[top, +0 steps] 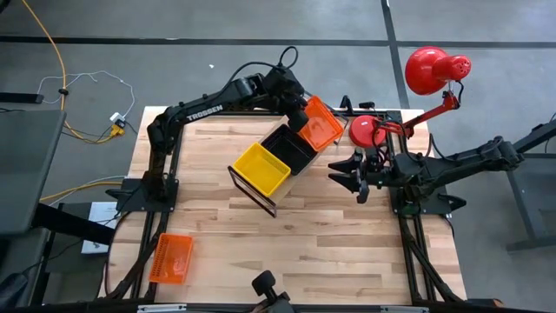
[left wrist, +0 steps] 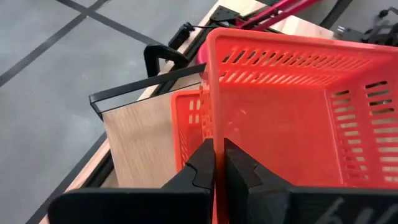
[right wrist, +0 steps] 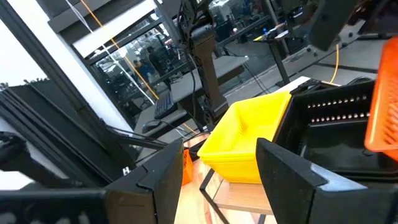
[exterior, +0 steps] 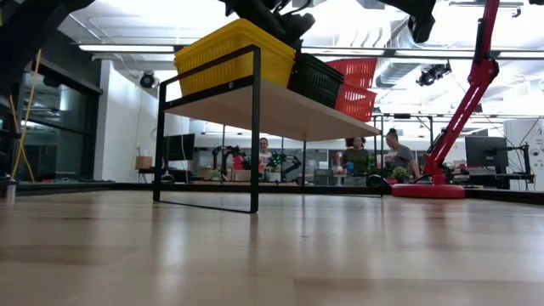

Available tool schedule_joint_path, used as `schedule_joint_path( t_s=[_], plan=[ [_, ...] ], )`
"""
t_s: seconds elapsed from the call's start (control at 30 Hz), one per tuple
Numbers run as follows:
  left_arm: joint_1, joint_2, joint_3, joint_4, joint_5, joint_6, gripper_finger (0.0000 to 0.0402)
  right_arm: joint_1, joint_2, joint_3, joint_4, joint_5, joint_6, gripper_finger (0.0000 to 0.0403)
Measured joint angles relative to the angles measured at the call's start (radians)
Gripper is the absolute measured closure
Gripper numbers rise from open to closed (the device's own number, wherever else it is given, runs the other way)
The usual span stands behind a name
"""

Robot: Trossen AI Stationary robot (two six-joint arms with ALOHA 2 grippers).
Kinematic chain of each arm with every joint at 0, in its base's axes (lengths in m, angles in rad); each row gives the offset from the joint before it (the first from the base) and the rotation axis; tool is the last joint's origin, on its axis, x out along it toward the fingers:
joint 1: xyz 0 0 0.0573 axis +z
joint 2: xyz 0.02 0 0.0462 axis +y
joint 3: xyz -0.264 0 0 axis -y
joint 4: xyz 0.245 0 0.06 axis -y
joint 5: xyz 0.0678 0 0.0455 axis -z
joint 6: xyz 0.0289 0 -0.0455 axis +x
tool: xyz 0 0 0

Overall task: Stack baskets on shelf by color
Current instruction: Stack the top orange bin on top of the orange bin on the shelf

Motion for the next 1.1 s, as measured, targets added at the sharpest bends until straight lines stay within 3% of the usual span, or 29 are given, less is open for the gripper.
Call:
schedule_joint_path(
  t_s=[0.2,0.47,0.63,0.77,0.87,0.93,1.1],
  plan=[
    [-0.004,0.0,0.0,-0.002,0.025,-0.003,0.0381,0.0,0.0,0.0,0.0,0.001,0.0,0.0215],
    [-0.001,-0.007,0.003,-0.005,0.1,-0.033,0.0276,0.0,0.0,0.0,0.001,0.006,-0.001,0.0215],
    [0.009,-0.011,0.071,-0.073,0.11,-0.004,0.0216,-0.015,0.0,0.0,0.009,0.027,-0.001,0.0215],
    [0.036,-0.011,0.185,-0.16,0.11,0.015,0.0191,-0.061,0.0,0.016,0.019,0.028,-0.029,0.0215],
    [0.055,-0.02,0.257,-0.21,0.107,0.051,0.0199,-0.114,0.009,0.06,0.018,0.029,-0.1,0.0215],
    [0.064,-0.043,0.261,-0.223,0.107,0.07,0.0227,-0.153,0.027,0.094,0.002,0.031,-0.143,0.0215],
    [0.058,-0.136,0.192,-0.204,0.135,0.085,0.0372,-0.261,0.123,0.186,-0.04,0.057,-0.214,0.0234]
  ],
)
